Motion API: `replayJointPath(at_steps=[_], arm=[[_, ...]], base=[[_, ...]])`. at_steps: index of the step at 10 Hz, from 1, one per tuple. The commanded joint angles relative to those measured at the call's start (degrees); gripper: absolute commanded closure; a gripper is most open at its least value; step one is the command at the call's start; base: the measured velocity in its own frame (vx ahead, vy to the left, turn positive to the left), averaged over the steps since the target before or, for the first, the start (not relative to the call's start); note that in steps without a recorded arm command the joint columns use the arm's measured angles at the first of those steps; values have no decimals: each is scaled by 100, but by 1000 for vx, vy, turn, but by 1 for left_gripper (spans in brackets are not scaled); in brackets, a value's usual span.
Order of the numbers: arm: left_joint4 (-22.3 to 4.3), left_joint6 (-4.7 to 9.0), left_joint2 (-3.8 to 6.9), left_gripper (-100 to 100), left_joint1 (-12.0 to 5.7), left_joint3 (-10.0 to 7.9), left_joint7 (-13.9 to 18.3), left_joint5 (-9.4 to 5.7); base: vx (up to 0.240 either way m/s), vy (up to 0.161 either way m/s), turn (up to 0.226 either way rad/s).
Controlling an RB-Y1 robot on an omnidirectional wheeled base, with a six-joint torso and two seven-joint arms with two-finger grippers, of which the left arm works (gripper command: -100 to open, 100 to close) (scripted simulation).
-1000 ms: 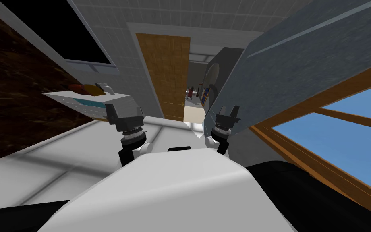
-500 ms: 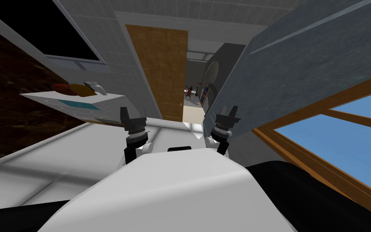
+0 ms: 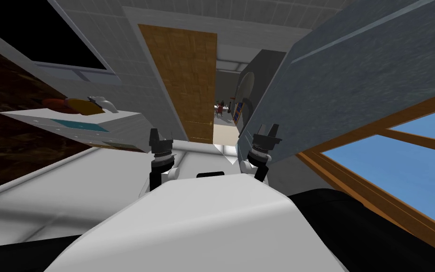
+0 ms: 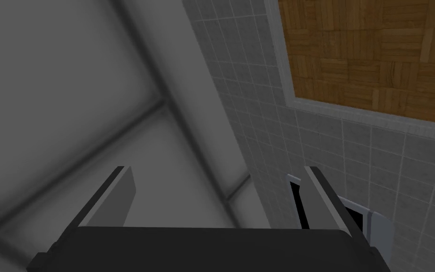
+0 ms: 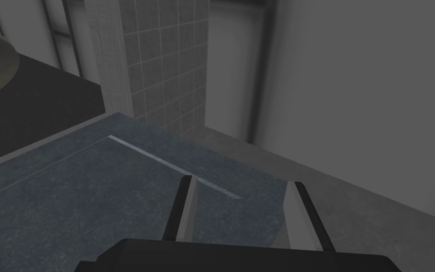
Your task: Pull the door open
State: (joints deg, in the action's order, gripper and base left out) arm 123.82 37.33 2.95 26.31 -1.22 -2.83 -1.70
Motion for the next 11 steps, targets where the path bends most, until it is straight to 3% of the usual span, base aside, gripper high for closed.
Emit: replayJointPath(at_steps=[1,11], arm=[[-178,10,25,-100,-67,-45,-180,49],[-1340,145,176,-100,-344,-348,-1345,372]], base=[[103,-27,-51],[97,-28,-56]])
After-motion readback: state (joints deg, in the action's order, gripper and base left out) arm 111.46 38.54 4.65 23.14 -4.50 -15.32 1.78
